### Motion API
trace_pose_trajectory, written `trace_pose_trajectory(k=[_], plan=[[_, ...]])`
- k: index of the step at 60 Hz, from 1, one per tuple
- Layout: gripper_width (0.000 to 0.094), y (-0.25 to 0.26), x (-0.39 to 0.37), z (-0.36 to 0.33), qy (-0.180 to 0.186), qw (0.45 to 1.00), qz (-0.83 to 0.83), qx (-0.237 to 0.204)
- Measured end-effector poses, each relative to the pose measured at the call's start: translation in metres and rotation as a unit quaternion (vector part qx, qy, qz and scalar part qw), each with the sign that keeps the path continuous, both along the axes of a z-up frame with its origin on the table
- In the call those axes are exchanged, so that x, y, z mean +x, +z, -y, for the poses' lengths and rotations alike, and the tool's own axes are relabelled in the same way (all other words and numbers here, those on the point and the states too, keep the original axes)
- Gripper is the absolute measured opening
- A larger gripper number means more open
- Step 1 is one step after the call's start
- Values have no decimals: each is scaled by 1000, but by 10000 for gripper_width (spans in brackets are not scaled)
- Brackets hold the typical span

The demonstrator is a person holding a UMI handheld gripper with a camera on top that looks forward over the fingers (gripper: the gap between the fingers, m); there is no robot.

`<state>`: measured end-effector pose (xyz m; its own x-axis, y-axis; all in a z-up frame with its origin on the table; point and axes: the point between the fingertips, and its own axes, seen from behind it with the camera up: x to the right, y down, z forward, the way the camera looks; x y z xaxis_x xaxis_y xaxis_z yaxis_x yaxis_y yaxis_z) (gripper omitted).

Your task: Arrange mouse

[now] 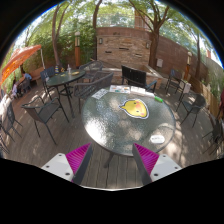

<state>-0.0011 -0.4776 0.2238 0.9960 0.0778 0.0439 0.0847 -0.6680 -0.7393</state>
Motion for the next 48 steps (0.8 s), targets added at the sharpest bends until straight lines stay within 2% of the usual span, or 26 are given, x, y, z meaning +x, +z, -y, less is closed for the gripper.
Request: trace_pose_trajectory(k=[10, 17, 33, 39, 48], plan=[[826, -20, 23, 3, -18, 1000, -13, -14], [833, -52, 62, -1, -33, 999, -11, -26], [824, -160, 204, -14, -85, 995, 14, -43], [825, -189, 251, -50, -85, 995, 26, -32], [836, -219, 293, -101, -63, 997, 32, -12]])
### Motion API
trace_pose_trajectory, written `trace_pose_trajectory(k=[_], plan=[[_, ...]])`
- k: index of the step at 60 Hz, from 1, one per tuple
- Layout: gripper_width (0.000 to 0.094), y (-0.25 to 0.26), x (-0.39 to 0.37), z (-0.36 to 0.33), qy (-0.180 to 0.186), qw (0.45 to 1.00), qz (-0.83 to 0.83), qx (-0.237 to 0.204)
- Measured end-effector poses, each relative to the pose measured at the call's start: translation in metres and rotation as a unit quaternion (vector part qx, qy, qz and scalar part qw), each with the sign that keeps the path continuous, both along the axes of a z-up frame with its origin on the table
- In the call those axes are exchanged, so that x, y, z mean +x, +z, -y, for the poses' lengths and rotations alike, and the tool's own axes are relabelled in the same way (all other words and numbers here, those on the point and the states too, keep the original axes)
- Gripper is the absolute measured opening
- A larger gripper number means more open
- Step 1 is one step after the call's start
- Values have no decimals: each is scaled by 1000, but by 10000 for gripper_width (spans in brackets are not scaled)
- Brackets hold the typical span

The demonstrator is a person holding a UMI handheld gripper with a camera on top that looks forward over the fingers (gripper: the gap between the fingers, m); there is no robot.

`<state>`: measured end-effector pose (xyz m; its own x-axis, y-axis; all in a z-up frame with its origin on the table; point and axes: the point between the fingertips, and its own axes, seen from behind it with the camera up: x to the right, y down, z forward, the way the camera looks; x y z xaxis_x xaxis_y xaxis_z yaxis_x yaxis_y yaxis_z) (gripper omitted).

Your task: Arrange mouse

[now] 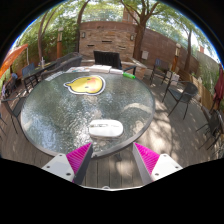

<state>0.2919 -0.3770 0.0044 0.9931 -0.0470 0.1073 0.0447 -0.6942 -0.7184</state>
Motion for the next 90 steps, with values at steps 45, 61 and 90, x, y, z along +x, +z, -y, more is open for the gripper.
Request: trace_pose_trajectory(k=[45, 61, 90], plan=[[456, -22, -3, -98, 71, 997, -29, 3], [351, 9, -3, -96, 37, 999, -25, -4], [347, 286, -36, -270, 39, 973, -55, 219]])
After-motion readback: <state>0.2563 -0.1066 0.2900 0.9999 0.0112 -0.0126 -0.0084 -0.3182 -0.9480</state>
